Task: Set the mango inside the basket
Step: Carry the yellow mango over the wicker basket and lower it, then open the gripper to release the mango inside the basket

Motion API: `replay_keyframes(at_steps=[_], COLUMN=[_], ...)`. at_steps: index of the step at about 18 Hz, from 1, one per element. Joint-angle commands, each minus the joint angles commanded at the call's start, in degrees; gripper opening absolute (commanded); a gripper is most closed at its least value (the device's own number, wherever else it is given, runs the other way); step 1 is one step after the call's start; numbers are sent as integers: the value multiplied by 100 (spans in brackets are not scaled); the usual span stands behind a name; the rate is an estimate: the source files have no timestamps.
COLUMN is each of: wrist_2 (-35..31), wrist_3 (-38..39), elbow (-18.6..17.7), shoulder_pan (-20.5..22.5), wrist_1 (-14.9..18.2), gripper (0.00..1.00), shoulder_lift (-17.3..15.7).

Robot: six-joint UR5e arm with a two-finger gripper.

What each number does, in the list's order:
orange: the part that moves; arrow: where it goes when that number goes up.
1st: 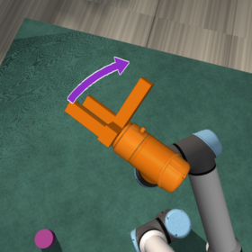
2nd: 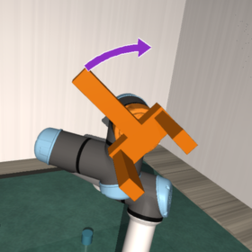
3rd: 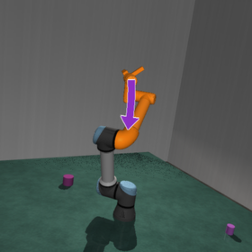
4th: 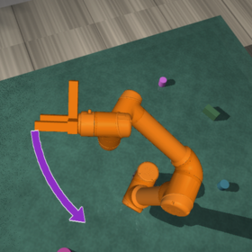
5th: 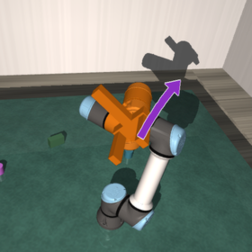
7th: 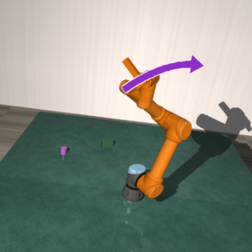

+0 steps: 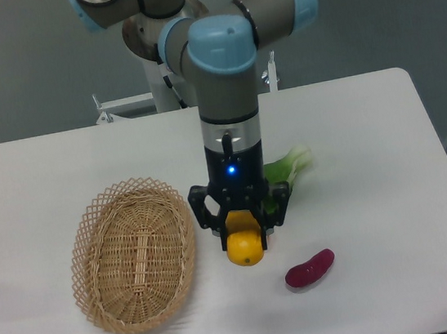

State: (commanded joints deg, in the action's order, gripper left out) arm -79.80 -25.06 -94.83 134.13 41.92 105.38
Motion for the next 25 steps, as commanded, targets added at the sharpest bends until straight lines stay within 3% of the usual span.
replay_keyframes(at_steps=[6,9,14,25], wrist_2=[-808,-835,-879,-958], wrist_3=[133,308,195,45], elbow=[-326,-378,-756,-792], shoulder_pan=[-773,-1002,-1415,-2057], wrist_1=[-9,-9,-18,-18], gripper=[49,49,49,50], shoulder_lift=[228,378,334,817])
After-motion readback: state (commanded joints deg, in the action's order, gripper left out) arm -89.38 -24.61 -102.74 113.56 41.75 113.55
